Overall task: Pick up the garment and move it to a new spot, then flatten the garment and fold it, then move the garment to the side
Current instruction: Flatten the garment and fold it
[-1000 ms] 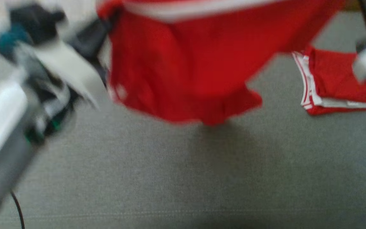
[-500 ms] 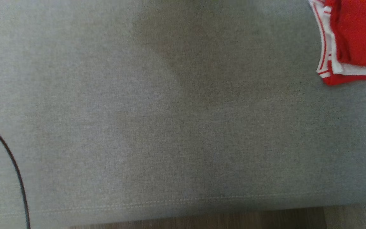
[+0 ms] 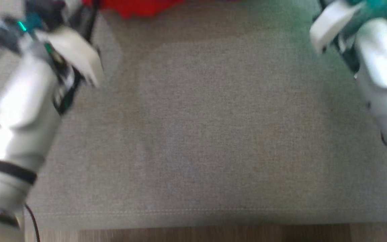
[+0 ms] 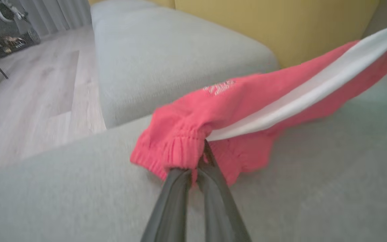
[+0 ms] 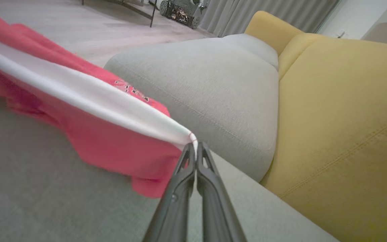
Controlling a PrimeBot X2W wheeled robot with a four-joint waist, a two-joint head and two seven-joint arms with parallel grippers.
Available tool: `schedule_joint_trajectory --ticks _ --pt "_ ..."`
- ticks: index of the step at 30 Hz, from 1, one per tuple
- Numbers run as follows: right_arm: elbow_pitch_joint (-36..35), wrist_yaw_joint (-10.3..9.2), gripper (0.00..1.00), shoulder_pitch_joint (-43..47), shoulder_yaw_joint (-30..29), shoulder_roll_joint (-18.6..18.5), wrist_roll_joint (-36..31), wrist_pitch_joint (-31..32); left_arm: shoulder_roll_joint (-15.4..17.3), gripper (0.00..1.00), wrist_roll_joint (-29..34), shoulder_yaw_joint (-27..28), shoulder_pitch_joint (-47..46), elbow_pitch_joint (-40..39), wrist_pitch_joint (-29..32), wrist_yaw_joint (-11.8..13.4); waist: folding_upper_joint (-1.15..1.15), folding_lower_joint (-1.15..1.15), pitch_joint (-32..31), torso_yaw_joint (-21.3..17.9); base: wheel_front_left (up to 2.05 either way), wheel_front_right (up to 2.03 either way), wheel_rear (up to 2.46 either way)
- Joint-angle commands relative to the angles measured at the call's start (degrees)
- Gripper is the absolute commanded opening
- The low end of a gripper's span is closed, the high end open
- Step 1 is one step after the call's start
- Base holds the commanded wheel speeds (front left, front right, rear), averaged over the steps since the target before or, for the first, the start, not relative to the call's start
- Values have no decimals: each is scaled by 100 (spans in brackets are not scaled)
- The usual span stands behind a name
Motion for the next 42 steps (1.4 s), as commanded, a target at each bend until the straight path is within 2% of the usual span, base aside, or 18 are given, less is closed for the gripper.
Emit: schedule_joint_trajectory --ticks 1,10,14,20,25,30,37,38,41,42 --pt "-95 37 0 81 81 7 32 -75 210 0 -7 152 -106 -111 -74 -30 0 0 -113 65 0 0 0" --pt "320 37 0 827 917 -363 465 -149 244 0 54 -501 1007 -111 -106 -159 0 0 -710 228 0 0 0" --pt "372 37 0 1037 1437 -601 581 -145 200 0 38 -594 1303 -185 -124 -148 0 0 -963 250 0 0 0" --pt "245 37 0 1418 2263 -1025 1195 127 129 0 42 -697 1655 -294 -143 -71 0 0 -1297 233 0 0 0" --pt "-232 37 0 1696 2988 -1526 1962 500 121 0 21 -765 1951 -405 -152 -28 0 0 -1589 166 0 0 0" --pt "-1007 37 0 1853 3616 -2030 2772 869 154 0 -145 -812 2291 -587 -27 -37 0 0 -1833 51 0 0 0" --pt "-2087 37 0 2120 3901 -2815 3355 1385 410 0 -289 -1053 2809 -1255 428 -76 0 0 -2103 -26 0 0 0" --pt "-2087 37 0 2120 3901 -2815 3355 1385 410 0 -289 -1053 2809 -1255 428 -76 0 0 -2103 -26 0 0 0" --pt "-2760 37 0 2347 3928 -3287 3538 1737 592 0 -408 -1170 3176 -1771 724 -57 0 0 -2266 -38 0 0 0" --pt "-2760 37 0 2347 3928 -3287 3538 1737 592 0 -408 -1170 3176 -1771 724 -57 0 0 -2266 -38 0 0 0"
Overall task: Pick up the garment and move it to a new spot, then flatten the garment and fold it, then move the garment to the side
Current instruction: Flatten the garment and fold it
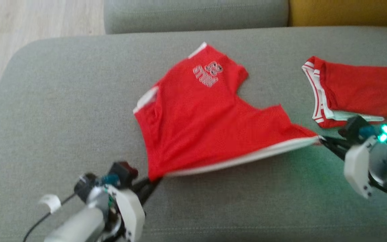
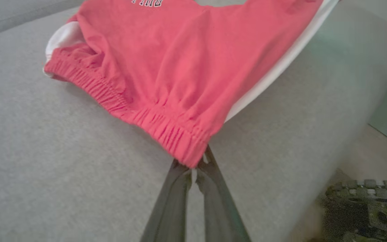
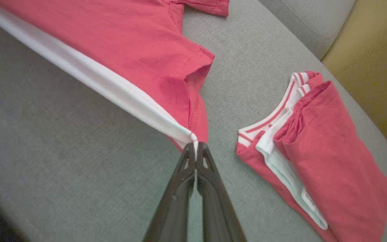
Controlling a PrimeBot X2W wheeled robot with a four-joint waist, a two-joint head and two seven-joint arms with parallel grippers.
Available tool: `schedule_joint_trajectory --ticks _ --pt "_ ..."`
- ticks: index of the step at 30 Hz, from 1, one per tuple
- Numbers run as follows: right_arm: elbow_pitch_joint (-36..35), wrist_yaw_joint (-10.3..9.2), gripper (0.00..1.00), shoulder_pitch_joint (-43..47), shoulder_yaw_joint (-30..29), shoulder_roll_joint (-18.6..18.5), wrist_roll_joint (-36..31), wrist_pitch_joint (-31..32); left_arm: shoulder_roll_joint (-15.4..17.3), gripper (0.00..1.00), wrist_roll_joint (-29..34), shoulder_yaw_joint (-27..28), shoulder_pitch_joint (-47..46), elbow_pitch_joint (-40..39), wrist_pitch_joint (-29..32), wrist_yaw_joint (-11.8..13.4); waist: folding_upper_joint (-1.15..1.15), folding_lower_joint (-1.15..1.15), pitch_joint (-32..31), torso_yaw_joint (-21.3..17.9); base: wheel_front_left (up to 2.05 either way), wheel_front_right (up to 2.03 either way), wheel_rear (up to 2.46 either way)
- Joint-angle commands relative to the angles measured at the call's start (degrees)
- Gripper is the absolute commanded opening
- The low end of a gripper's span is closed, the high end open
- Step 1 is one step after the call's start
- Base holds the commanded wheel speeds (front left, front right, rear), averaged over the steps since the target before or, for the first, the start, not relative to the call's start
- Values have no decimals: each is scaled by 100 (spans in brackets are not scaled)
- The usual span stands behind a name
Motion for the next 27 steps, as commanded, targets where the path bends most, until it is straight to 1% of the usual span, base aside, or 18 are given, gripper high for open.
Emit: schedule_joint_trajectory --ticks 1,4,7,11,12,16,20,24,27 --pt "-175 37 0 107 -56 -362 87 80 245 0 -69 197 -95 -236 54 19 0 1 -73 -3 0 0 0" --pt "-701 37 0 281 -53 -738 173 316 384 0 -112 88 139 -689 259 52 0 1 -144 8 0 0 0" --pt "-1071 37 0 321 -52 -1093 384 377 504 0 -92 2 298 -1168 360 107 0 1 -175 36 0 0 0" --pt "-1440 37 0 314 -69 -1431 570 394 641 0 -128 -42 461 -1685 536 233 0 1 -190 69 0 0 0" --pt "-1587 37 0 272 -148 -1522 623 420 687 0 -161 14 471 -1870 564 318 0 1 -179 94 0 0 0" --pt "-1751 37 0 130 -297 -1571 584 458 705 0 -211 201 385 -2070 506 496 0 1 -124 182 0 0 0" --pt "-1835 37 0 -120 -498 -1518 547 500 662 0 -246 352 237 -2195 427 581 0 1 -24 316 0 0 0" --pt "-1851 37 0 -499 -726 -1396 594 553 598 0 -265 500 18 -2266 344 620 0 1 194 474 0 0 0" --pt "-1758 37 0 -815 -902 -1221 728 603 523 0 -284 609 -159 -2279 270 638 0 1 400 600 0 0 0"
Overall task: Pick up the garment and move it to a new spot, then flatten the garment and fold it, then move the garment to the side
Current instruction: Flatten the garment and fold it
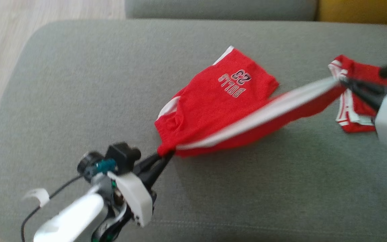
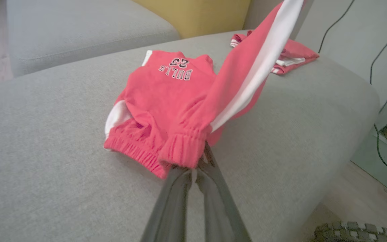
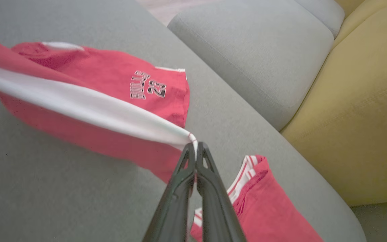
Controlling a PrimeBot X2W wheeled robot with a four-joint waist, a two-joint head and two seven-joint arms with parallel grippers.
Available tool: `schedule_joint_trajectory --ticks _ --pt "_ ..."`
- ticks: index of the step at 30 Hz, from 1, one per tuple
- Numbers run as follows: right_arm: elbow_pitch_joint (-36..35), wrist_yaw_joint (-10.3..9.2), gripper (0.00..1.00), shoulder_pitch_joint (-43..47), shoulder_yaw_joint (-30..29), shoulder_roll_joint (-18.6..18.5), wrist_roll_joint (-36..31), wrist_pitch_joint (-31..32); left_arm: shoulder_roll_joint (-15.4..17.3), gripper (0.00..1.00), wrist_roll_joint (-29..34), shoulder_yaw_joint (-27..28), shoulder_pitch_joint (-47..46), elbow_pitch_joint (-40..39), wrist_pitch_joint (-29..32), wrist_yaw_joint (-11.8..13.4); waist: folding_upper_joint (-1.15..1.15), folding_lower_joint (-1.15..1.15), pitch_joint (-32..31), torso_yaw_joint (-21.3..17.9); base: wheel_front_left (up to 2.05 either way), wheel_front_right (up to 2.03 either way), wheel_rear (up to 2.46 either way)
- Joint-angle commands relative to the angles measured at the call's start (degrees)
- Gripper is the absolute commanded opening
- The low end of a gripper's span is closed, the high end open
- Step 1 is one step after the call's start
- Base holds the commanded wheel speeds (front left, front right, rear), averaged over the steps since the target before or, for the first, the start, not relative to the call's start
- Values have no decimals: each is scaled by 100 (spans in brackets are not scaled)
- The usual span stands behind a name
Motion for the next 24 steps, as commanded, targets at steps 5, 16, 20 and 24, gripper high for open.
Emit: schedule_joint_trajectory --ticks 5,16,20,24 --pt "300 37 0 -622 -137 177 -88 89 -75 0 -27 371 -677 -73 -147 -22 0 0 490 351 0 0 0" --pt "1354 37 0 -1921 405 861 -460 107 -677 0 54 392 -1546 720 -322 -231 0 0 1328 872 0 0 0" --pt "1640 37 0 -2180 541 990 -529 104 -818 0 58 379 -1699 974 -382 -280 0 0 1517 981 0 0 0" --pt "1975 37 0 -2427 656 1120 -645 81 -973 0 55 363 -1837 1291 -488 -330 0 0 1700 1107 0 0 0"
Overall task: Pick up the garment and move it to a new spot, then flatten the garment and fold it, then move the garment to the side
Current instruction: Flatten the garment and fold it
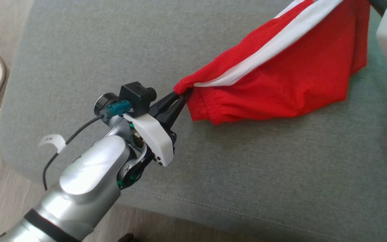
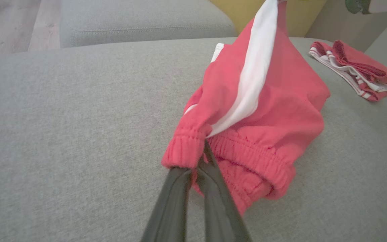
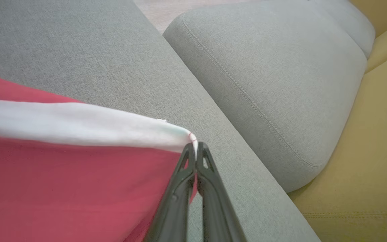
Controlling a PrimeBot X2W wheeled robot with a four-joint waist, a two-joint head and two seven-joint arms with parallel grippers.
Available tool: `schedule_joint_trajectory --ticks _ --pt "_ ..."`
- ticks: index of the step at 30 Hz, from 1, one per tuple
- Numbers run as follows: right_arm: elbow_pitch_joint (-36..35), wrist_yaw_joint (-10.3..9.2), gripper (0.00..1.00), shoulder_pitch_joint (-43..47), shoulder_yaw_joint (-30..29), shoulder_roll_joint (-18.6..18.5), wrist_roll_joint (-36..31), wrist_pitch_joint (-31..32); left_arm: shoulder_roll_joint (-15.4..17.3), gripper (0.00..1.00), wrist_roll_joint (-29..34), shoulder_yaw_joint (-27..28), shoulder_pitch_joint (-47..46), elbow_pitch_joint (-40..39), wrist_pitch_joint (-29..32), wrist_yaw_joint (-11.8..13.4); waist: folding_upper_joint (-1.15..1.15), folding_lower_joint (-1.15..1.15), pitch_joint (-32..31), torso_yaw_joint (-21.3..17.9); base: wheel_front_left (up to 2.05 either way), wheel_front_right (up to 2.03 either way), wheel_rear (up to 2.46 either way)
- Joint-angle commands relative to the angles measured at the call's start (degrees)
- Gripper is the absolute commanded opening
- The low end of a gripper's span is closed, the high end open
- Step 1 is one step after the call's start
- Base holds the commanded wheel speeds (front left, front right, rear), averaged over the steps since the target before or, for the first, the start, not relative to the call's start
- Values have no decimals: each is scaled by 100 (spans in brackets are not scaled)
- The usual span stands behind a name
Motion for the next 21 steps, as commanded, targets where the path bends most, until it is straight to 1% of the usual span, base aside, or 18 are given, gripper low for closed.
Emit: schedule_joint_trajectory --ticks 1,6,13,14,15,16,17,18,21 --pt "10 37 0 -80 -35 -13 -48 -65 97 0 34 220 -260 -53 -100 -29 0 -1 140 132 0 0 0" --pt "265 37 0 -156 18 99 -137 -108 -63 0 25 178 -363 240 -242 -95 0 -1 248 255 0 0 0" --pt "417 37 0 -106 32 184 -368 -148 -249 0 25 119 -507 541 -380 -158 0 -1 351 361 0 0 0" --pt "433 37 6 -104 32 199 -386 -169 -274 0 24 116 -528 582 -398 -163 0 -1 365 368 0 0 0" --pt "449 37 41 -103 33 216 -393 -199 -297 0 19 120 -546 625 -417 -164 0 -1 378 371 0 0 0" --pt "471 37 100 -102 33 232 -394 -232 -319 16 18 129 -563 669 -439 -154 0 -1 388 373 0 0 0" --pt "499 37 100 -98 33 251 -375 -256 -340 64 16 142 -575 716 -462 -134 0 -1 395 372 0 0 0" --pt "521 37 100 -93 33 273 -363 -281 -360 100 16 155 -585 762 -483 -113 0 -1 399 368 0 0 0" --pt "655 37 100 -101 33 331 -282 -453 -406 100 2 188 -601 892 -534 -67 0 -1 380 338 0 0 0"
